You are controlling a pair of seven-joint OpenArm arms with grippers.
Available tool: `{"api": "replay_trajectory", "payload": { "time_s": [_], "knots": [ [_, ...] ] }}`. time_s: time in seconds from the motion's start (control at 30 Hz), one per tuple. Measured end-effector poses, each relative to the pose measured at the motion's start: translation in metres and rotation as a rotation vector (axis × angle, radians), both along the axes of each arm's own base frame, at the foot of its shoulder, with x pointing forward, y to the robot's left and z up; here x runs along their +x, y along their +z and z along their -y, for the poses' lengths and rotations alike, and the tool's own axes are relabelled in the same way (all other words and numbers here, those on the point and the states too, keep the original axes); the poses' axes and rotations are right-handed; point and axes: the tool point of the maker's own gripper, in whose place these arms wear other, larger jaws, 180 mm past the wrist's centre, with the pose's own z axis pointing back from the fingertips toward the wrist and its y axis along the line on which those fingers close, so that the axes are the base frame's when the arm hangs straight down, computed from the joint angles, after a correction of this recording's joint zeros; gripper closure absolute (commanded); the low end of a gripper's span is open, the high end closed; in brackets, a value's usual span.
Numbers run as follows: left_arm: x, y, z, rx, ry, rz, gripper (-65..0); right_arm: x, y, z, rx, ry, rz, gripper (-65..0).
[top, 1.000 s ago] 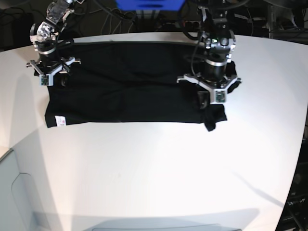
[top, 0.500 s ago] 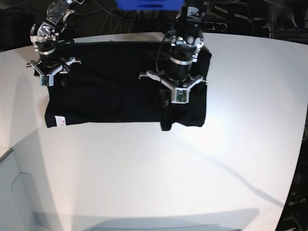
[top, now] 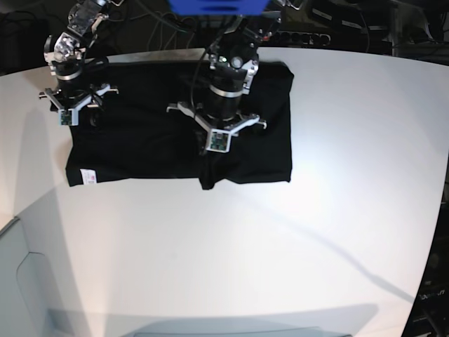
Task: Fold the T-shirt properly
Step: 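Fold the strip end toward the right gripper with the left gripper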
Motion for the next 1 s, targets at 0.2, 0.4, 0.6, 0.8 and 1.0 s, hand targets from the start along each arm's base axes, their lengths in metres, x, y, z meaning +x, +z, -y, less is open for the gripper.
{"api": "replay_trajectory", "payload": {
  "time_s": [0.2, 0.4, 0.6, 0.8, 1.0],
  "knots": [
    [-0.007, -0.014, 0.015, 0.01, -0.05, -0.04, 0.0, 0.0, 0.0, 0.0, 0.0, 0.0, 0.0, -32.8],
    [-0.004, -0.01, 0.022, 0.012, -0.071, -0.022, -3.5, 0.0, 0.0, 0.0, 0.0, 0.0, -0.001, -32.8],
    [-0.005, -0.011, 0.021, 0.013, -0.07, -0.024, -10.8, 0.0, 0.0, 0.0, 0.0, 0.0, -0.001, -32.8],
    [-0.004, -0.01, 0.02, 0.012, -0.067, -0.021, -10.9, -0.001, 0.0, 0.0, 0.0, 0.0, -0.001, -32.8],
    [-0.005, -0.009, 0.021, 0.011, -0.069, -0.021, -33.7, -0.001, 0.0, 0.0, 0.0, 0.0, -0.002, -32.8]
  ]
}}
